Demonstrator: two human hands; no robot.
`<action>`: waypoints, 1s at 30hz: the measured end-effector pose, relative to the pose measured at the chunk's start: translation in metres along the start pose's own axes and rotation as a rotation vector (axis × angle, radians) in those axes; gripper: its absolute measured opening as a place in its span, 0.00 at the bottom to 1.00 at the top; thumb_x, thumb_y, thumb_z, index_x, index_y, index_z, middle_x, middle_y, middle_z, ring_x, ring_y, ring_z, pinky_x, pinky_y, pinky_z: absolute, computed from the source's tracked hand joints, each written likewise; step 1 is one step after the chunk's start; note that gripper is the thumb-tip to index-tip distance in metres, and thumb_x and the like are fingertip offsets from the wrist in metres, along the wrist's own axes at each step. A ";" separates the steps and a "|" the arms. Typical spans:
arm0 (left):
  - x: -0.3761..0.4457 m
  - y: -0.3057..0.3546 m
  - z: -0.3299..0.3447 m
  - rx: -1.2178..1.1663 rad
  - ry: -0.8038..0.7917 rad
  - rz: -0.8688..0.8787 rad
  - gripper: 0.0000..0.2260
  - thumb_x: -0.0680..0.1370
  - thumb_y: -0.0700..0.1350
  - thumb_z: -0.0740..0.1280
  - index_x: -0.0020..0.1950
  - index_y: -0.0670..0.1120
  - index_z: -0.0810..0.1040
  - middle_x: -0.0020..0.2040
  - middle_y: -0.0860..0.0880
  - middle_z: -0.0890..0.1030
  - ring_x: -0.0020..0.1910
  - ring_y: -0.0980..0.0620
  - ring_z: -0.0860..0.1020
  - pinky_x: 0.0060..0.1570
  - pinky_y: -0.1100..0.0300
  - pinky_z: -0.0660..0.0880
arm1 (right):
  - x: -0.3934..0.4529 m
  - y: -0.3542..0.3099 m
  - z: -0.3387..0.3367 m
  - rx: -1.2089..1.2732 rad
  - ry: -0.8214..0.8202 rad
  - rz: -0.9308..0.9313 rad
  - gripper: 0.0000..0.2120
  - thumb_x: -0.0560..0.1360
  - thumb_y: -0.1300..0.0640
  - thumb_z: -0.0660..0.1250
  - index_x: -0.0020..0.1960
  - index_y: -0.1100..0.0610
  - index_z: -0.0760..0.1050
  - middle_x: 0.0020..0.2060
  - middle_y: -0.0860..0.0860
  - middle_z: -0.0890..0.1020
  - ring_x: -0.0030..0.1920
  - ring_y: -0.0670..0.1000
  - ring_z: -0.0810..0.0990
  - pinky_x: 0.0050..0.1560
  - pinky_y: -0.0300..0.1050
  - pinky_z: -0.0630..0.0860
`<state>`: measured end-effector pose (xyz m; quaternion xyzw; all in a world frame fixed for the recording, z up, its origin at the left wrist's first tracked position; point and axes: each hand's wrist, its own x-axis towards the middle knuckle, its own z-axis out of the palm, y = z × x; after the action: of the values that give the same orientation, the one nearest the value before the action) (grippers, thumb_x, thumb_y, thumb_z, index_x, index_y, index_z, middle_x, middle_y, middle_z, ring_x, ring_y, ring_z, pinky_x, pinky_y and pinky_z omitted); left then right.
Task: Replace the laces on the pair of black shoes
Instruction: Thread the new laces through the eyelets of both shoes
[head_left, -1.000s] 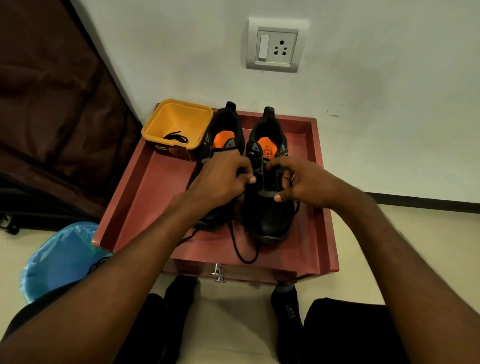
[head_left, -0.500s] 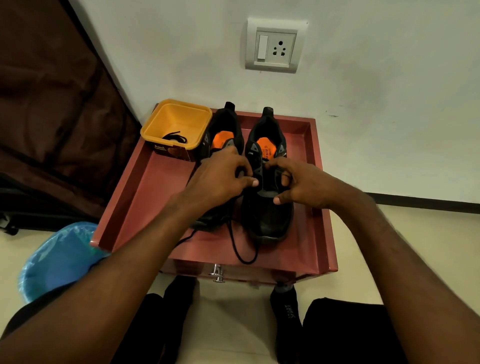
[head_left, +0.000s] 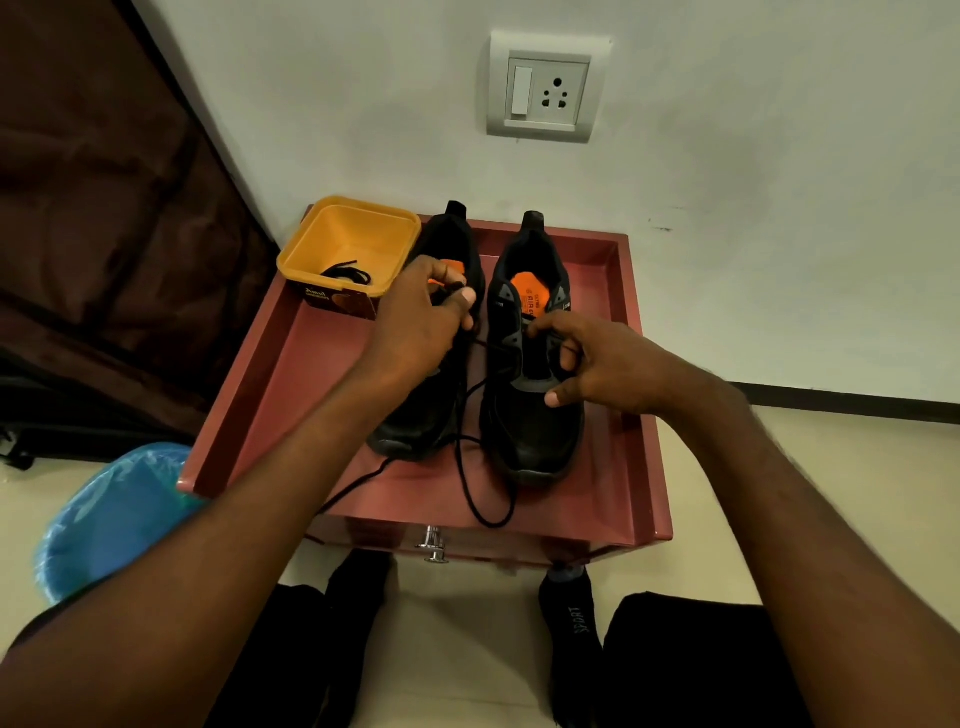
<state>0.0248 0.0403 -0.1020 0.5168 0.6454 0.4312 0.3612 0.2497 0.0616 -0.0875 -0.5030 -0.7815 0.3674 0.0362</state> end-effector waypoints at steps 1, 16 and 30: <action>0.002 -0.002 -0.001 0.045 0.017 0.022 0.01 0.83 0.42 0.67 0.54 0.45 0.77 0.42 0.49 0.83 0.31 0.63 0.77 0.36 0.61 0.74 | -0.001 -0.002 0.000 -0.006 0.019 -0.012 0.35 0.71 0.60 0.80 0.73 0.46 0.69 0.44 0.50 0.75 0.43 0.50 0.77 0.50 0.55 0.81; -0.010 0.005 -0.032 0.785 0.226 0.162 0.12 0.73 0.37 0.66 0.54 0.46 0.81 0.52 0.46 0.79 0.54 0.41 0.77 0.51 0.47 0.71 | -0.002 -0.038 0.030 -0.271 0.250 0.007 0.18 0.77 0.39 0.71 0.38 0.51 0.80 0.35 0.43 0.80 0.36 0.46 0.80 0.39 0.46 0.80; -0.045 0.076 0.012 -0.245 -0.444 0.153 0.16 0.86 0.55 0.60 0.67 0.49 0.79 0.48 0.46 0.85 0.50 0.49 0.85 0.48 0.58 0.75 | -0.065 -0.044 -0.042 0.977 0.191 -0.127 0.09 0.82 0.55 0.65 0.58 0.58 0.78 0.36 0.50 0.75 0.27 0.46 0.64 0.31 0.42 0.72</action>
<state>0.0720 0.0051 -0.0352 0.5986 0.4522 0.4083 0.5201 0.2654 0.0213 -0.0098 -0.4099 -0.5405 0.6398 0.3612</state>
